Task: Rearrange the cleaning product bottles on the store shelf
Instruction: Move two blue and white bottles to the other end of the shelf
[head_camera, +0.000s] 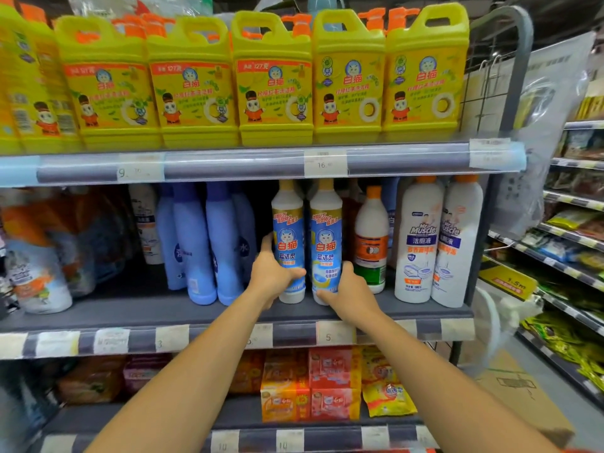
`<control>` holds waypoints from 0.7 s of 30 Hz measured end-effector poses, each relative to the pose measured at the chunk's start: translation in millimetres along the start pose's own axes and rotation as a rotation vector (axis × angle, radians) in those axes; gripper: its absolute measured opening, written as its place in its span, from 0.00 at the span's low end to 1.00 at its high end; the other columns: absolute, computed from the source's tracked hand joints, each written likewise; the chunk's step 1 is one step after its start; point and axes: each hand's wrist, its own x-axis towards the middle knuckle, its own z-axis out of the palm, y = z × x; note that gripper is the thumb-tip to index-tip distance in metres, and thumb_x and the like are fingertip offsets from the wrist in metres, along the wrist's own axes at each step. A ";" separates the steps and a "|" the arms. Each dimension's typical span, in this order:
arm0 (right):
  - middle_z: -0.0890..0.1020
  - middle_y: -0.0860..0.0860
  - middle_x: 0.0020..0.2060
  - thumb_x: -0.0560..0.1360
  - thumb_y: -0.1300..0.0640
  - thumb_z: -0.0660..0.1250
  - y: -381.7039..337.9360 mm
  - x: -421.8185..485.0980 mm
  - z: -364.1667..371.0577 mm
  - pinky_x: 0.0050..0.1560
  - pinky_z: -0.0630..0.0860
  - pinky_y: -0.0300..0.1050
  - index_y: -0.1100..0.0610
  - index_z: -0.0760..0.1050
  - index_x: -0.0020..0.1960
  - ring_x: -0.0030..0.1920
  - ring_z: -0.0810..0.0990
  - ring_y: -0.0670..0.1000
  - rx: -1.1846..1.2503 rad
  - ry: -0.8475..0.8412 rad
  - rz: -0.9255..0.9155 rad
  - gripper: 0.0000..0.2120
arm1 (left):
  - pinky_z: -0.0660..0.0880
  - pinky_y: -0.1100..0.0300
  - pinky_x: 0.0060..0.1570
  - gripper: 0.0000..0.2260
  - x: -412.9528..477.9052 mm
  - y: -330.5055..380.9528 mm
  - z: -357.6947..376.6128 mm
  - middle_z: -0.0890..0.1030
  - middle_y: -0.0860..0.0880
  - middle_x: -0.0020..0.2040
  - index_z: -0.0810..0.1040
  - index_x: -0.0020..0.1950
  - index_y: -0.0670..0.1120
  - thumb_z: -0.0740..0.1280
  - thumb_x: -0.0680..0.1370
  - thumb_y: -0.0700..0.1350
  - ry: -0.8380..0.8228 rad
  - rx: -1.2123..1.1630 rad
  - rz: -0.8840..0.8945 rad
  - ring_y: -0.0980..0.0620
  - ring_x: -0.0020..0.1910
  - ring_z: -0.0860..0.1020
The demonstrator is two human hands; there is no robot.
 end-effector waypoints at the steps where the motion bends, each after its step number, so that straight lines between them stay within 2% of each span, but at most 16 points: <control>1: 0.79 0.54 0.59 0.70 0.49 0.75 0.8 0.9 0.3 0.53 0.79 0.54 0.55 0.64 0.60 0.55 0.80 0.54 -0.002 -0.001 -0.003 0.27 | 0.79 0.48 0.54 0.38 -2.2 -5.7 0.0 0.80 0.45 0.57 0.65 0.69 0.47 0.78 0.64 0.32 -0.012 0.055 -0.002 0.47 0.54 0.80; 3: 0.79 0.55 0.60 0.71 0.49 0.75 1.6 2.0 0.5 0.54 0.79 0.54 0.56 0.64 0.61 0.56 0.80 0.55 -0.007 -0.007 0.000 0.27 | 0.79 0.52 0.52 0.35 -8.5 -18.3 1.2 0.81 0.46 0.56 0.67 0.65 0.46 0.78 0.63 0.34 -0.031 0.134 -0.044 0.48 0.52 0.80; 6: 0.78 0.55 0.61 0.71 0.50 0.74 1.1 5.3 1.6 0.55 0.79 0.54 0.56 0.64 0.63 0.58 0.79 0.55 -0.015 -0.017 0.006 0.28 | 0.75 0.62 0.43 0.30 -11.9 -28.4 2.7 0.81 0.48 0.54 0.71 0.61 0.46 0.79 0.63 0.37 -0.054 0.216 -0.084 0.51 0.48 0.80; 9: 0.78 0.55 0.62 0.73 0.52 0.73 -0.2 9.7 3.1 0.57 0.77 0.56 0.57 0.63 0.67 0.59 0.79 0.56 -0.003 -0.040 0.004 0.29 | 0.74 0.61 0.45 0.29 -7.2 -30.3 1.4 0.80 0.50 0.53 0.70 0.60 0.46 0.79 0.64 0.38 -0.073 0.233 -0.082 0.51 0.48 0.79; 13: 0.78 0.55 0.63 0.74 0.52 0.71 -0.3 7.4 5.4 0.58 0.77 0.56 0.57 0.62 0.68 0.60 0.78 0.56 0.013 -0.040 0.032 0.28 | 0.78 0.54 0.52 0.30 -4.1 -34.0 -0.8 0.80 0.47 0.55 0.69 0.59 0.44 0.80 0.63 0.39 -0.075 0.228 -0.103 0.49 0.50 0.80; 17: 0.80 0.51 0.60 0.70 0.45 0.73 -2.6 1.7 7.9 0.53 0.78 0.55 0.54 0.66 0.64 0.57 0.80 0.54 -0.006 0.045 0.103 0.29 | 0.77 0.56 0.47 0.28 -2.3 -37.3 -2.1 0.82 0.46 0.54 0.70 0.56 0.45 0.81 0.62 0.39 -0.075 0.229 -0.095 0.49 0.48 0.80; 21: 0.80 0.48 0.59 0.68 0.40 0.71 -5.4 -2.8 11.7 0.50 0.78 0.53 0.51 0.66 0.65 0.56 0.80 0.54 -0.098 0.104 0.130 0.31 | 0.74 0.58 0.42 0.26 -3.5 -38.4 -3.9 0.81 0.48 0.50 0.71 0.51 0.47 0.82 0.61 0.42 -0.036 0.237 -0.065 0.51 0.44 0.79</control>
